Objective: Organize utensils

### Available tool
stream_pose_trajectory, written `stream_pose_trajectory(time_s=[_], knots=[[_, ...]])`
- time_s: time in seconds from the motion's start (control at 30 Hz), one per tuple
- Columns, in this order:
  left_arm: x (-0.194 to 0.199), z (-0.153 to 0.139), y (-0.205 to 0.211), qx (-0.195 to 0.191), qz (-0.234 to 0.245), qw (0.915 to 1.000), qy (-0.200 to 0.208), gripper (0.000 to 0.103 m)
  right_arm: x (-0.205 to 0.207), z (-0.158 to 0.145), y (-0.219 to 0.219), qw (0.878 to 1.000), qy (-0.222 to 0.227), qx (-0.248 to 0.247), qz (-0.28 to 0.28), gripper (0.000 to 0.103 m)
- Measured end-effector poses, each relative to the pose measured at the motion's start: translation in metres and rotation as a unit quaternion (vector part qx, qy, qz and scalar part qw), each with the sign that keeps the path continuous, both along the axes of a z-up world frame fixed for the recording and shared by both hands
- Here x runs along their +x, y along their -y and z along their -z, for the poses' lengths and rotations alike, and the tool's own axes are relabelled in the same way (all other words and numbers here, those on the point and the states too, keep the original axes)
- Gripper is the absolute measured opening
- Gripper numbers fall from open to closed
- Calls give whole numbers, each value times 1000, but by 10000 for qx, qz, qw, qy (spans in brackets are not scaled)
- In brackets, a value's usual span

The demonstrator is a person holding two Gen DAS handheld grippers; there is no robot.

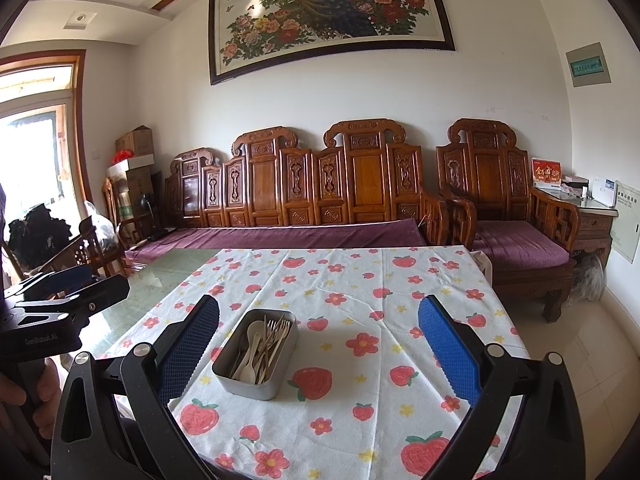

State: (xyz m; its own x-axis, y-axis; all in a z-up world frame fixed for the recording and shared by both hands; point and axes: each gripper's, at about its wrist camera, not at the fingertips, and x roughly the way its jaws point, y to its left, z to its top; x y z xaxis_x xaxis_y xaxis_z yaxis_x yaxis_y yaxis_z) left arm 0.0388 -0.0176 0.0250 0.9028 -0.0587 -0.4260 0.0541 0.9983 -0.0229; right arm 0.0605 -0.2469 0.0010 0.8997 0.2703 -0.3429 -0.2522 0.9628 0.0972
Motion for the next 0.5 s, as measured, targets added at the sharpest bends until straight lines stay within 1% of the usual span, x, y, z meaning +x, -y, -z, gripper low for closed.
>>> stream_pose_trajectory(time_s=[0.5], knots=[[1,4,-4,14,8,10000,-43,95,0,-1,1,10000,-4,-5,2,100]])
